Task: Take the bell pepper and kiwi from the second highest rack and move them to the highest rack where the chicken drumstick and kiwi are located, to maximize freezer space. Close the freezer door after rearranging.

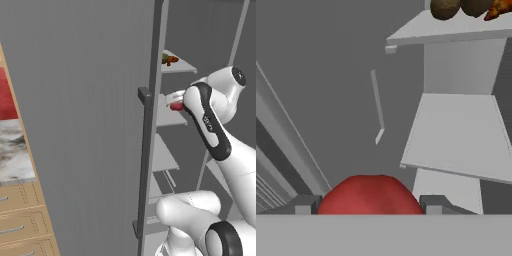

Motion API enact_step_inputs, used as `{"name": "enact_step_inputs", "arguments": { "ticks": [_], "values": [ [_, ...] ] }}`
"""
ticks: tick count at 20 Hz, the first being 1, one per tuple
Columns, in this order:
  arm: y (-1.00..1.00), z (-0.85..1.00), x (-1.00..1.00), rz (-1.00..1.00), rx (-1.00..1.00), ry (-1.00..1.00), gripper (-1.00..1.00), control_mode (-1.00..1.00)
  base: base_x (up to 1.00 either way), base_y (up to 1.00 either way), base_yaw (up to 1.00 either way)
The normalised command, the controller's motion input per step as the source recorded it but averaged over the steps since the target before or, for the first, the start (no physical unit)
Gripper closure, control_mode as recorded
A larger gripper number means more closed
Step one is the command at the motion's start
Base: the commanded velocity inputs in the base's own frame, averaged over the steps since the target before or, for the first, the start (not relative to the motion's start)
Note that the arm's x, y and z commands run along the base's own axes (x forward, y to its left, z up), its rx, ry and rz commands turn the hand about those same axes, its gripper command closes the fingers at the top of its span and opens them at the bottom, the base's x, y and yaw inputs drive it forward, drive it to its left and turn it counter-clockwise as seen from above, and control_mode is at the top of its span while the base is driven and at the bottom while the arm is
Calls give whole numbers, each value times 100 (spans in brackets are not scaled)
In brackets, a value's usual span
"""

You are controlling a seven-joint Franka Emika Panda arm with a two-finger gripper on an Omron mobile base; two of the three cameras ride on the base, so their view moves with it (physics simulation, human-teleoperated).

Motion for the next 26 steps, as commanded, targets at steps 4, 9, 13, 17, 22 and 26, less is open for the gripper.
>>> {"name": "enact_step_inputs", "arguments": {
  "ticks": [4, 9, 13, 17, 22, 26],
  "values": [
    [-27, 58, 0, -10, -3, 0, 100, -100, 0, 0, 0],
    [-14, 61, 0, -11, 0, -5, 100, -100, 0, 0, 0],
    [-21, 63, 0, -9, 0, -6, 100, -100, 0, 0, 0],
    [-14, 34, 16, -10, 0, -11, 100, -100, 0, 0, 0],
    [0, 3, 56, -9, 0, -12, 100, -100, 0, 0, 0],
    [0, 15, 69, -5, 3, -4, 100, -100, 0, 0, 0]
  ]
}}
